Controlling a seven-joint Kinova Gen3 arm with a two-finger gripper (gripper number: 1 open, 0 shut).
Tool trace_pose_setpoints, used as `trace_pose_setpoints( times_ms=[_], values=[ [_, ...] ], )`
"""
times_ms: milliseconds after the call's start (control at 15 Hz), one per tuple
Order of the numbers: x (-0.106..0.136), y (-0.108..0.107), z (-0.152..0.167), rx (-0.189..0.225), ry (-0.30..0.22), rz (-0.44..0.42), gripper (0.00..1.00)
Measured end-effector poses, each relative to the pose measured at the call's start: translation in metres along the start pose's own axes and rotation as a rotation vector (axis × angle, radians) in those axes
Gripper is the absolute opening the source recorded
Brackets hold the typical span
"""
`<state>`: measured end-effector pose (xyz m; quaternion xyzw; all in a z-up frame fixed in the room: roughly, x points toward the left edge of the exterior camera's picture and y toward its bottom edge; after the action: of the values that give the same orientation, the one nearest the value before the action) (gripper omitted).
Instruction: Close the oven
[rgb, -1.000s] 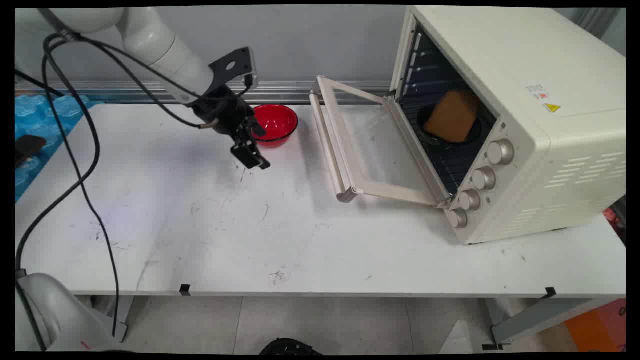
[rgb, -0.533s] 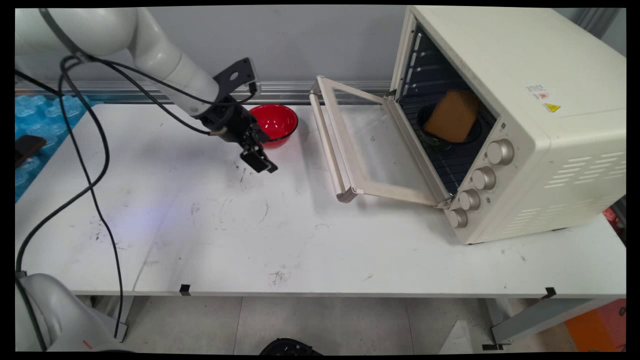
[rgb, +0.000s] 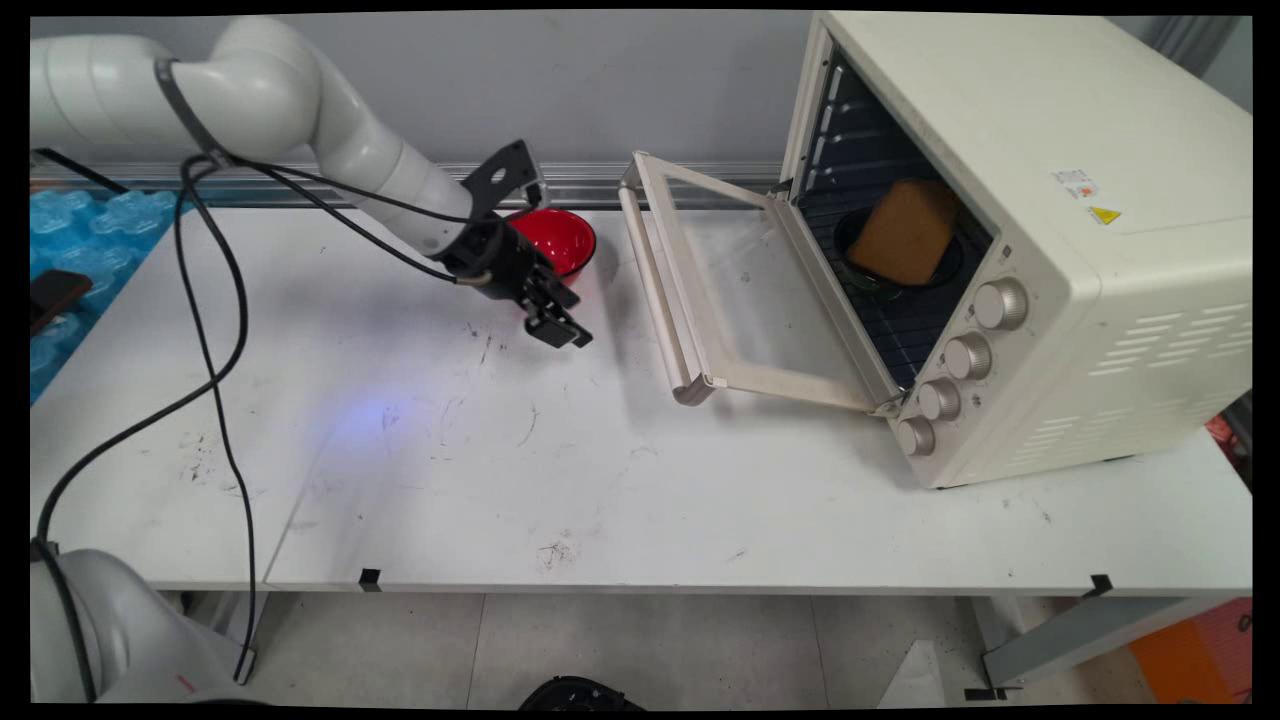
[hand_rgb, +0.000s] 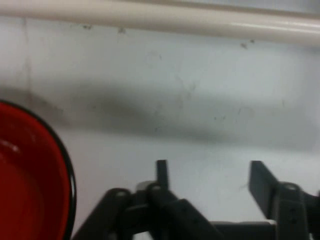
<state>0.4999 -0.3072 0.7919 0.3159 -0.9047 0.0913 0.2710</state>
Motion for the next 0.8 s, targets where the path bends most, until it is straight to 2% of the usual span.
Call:
trace_pose_setpoints(
  times_ms=[467,800],
  values=[
    [0.002,-0.005,0.036,-0.028,0.073,0.003,0.0],
    [0.011,-0.006,0.054,-0.038,0.143,-0.016,0.0]
  ],
)
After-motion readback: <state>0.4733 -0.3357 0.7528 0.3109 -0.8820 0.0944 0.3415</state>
